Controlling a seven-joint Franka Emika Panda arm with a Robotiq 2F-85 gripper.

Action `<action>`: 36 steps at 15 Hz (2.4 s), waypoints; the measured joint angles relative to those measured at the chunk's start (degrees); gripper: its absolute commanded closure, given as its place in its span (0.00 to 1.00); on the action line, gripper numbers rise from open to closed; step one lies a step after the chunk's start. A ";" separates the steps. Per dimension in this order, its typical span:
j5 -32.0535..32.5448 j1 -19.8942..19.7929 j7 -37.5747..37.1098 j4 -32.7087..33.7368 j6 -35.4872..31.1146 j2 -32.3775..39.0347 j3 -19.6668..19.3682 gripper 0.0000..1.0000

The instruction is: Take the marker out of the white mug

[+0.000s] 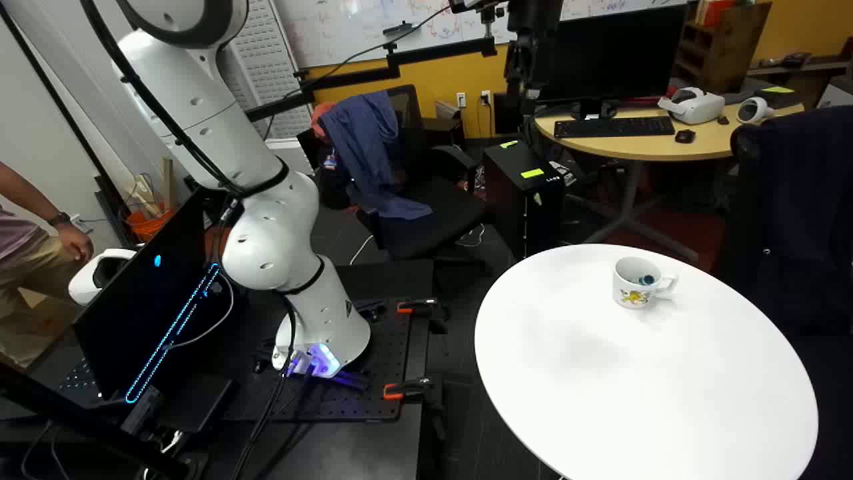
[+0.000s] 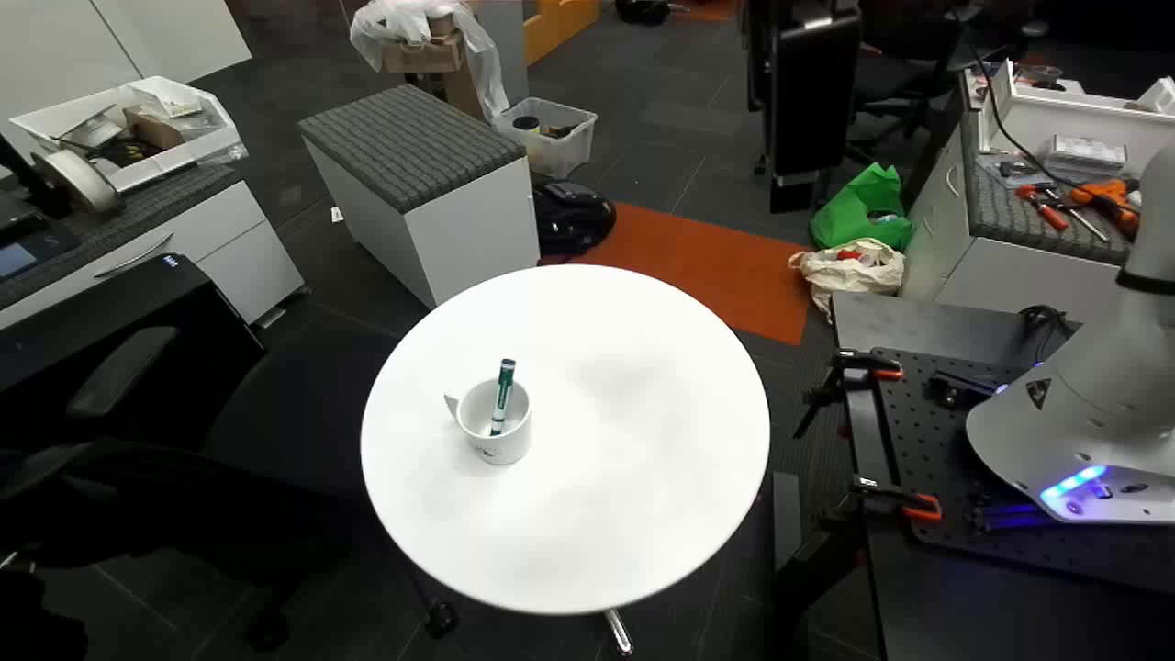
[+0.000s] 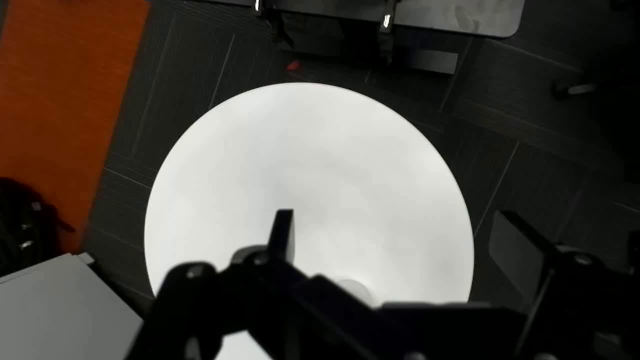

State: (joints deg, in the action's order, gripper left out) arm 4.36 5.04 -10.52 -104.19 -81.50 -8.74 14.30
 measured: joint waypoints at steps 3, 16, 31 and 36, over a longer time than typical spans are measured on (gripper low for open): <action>0.00 0.00 0.00 0.00 -0.01 0.00 0.00 0.00; 0.63 0.40 0.00 -0.13 -0.84 0.11 -0.63 0.00; 4.11 0.02 4.61 -7.55 -31.13 4.09 -6.91 0.00; 0.32 -0.17 7.62 -10.37 -39.76 6.50 -8.91 0.00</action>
State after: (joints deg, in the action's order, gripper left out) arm 4.68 4.87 -2.90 -114.57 -121.27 -2.24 5.40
